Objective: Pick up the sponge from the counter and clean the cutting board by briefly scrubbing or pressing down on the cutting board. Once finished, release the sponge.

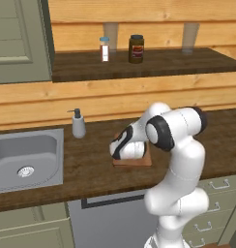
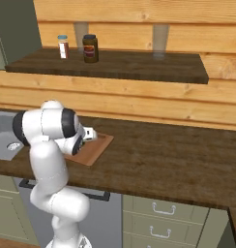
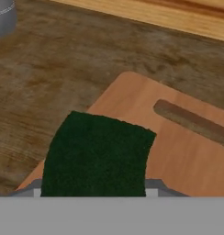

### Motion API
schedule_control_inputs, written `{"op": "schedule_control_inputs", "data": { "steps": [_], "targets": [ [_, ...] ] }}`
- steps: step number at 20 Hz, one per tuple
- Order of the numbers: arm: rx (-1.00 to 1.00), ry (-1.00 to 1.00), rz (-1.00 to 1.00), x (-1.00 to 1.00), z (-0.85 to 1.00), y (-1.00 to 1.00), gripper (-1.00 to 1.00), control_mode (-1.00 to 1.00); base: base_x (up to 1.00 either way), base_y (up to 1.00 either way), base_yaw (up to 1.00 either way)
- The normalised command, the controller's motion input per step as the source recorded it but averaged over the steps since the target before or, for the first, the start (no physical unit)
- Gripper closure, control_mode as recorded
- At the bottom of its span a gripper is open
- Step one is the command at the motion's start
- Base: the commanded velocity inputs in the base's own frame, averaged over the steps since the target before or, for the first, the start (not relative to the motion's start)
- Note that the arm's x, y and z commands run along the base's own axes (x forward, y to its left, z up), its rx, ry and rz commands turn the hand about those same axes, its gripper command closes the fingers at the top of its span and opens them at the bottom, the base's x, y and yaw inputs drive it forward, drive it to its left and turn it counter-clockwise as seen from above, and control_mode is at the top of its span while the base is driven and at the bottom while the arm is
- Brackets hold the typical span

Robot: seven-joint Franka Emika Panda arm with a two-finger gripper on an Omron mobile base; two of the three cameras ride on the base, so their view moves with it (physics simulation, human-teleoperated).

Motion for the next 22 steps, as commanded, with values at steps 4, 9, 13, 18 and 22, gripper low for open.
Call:
{"op": "schedule_control_inputs", "data": {
  "steps": [4,9,13,18,22],
  "targets": [
    [0.0,0.06,0.0,-0.75,0.14,-0.14,1.0,-1.0,0.0,0.0,0.0],
    [0.0,0.1,0.0,-0.68,0.27,0.0,1.0,-1.0,0.0,0.0,0.0],
    [0.0,0.22,0.0,-0.02,0.24,-0.15,1.0,-1.0,0.0,0.0,0.0],
    [0.0,0.33,-0.01,0.58,0.03,-0.32,1.0,-1.0,0.0,0.0,0.0],
    [-0.01,0.13,-0.01,0.85,-0.14,-0.33,1.0,-1.0,0.0,0.0,0.0]
  ]
}}
